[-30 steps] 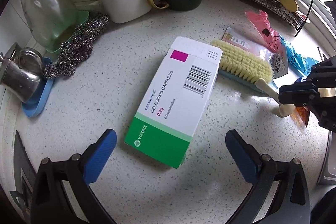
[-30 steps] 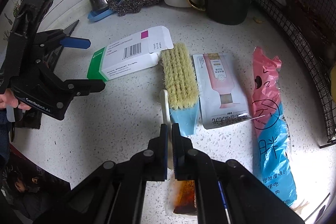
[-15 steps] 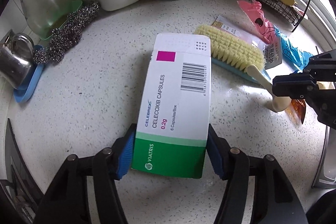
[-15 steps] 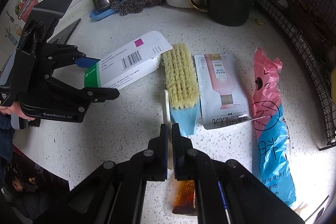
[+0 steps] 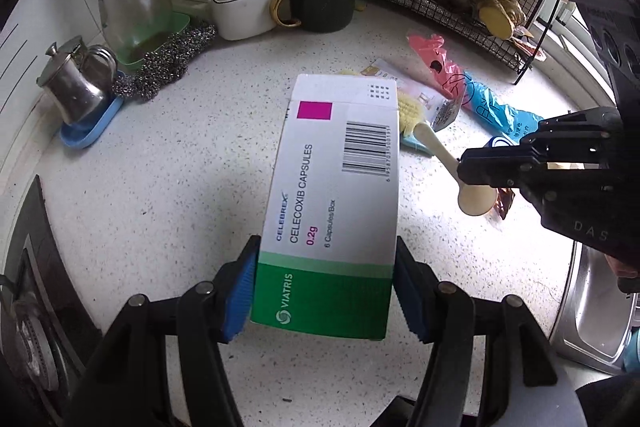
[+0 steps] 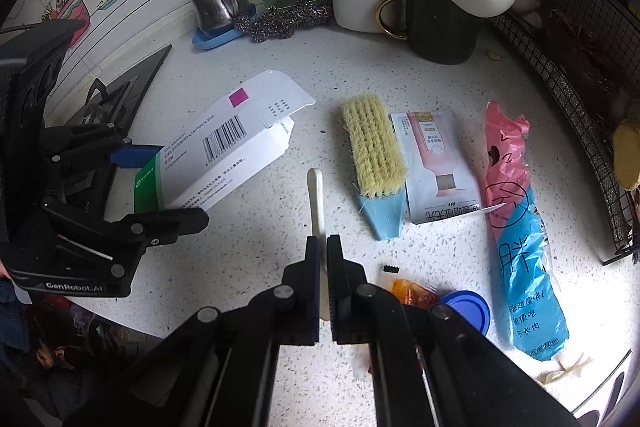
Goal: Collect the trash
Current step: 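Carry the medicine box and spoon down over the red bin with both tools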
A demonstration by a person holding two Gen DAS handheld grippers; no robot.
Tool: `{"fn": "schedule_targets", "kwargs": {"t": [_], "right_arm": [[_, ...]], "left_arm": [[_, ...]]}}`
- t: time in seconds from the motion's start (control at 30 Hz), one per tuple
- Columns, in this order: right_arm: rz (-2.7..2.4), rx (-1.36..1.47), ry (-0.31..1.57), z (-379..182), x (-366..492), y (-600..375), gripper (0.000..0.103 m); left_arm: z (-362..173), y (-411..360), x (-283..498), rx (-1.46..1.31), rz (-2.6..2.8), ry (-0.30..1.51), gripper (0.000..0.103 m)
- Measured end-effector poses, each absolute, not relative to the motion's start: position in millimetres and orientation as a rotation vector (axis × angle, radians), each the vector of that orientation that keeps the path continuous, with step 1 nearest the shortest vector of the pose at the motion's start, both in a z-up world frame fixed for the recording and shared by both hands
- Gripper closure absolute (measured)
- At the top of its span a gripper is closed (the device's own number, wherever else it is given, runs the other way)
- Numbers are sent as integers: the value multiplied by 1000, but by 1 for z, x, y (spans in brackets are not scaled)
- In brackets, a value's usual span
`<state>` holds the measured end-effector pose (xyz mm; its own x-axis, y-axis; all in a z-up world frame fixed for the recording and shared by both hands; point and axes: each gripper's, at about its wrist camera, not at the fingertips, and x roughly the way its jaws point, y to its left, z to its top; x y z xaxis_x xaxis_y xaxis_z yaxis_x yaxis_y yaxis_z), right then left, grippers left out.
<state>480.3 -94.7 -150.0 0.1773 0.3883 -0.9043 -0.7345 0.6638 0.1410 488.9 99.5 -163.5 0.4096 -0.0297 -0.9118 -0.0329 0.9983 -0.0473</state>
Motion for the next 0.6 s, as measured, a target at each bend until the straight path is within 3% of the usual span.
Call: {"fn": "schedule_targets", "kwargs": {"t": [0.6], "right_arm": [[831,-370,1047,-93,353,-105,100]], "left_arm": [[-100,87,319,-81,83,1090,43]]}}
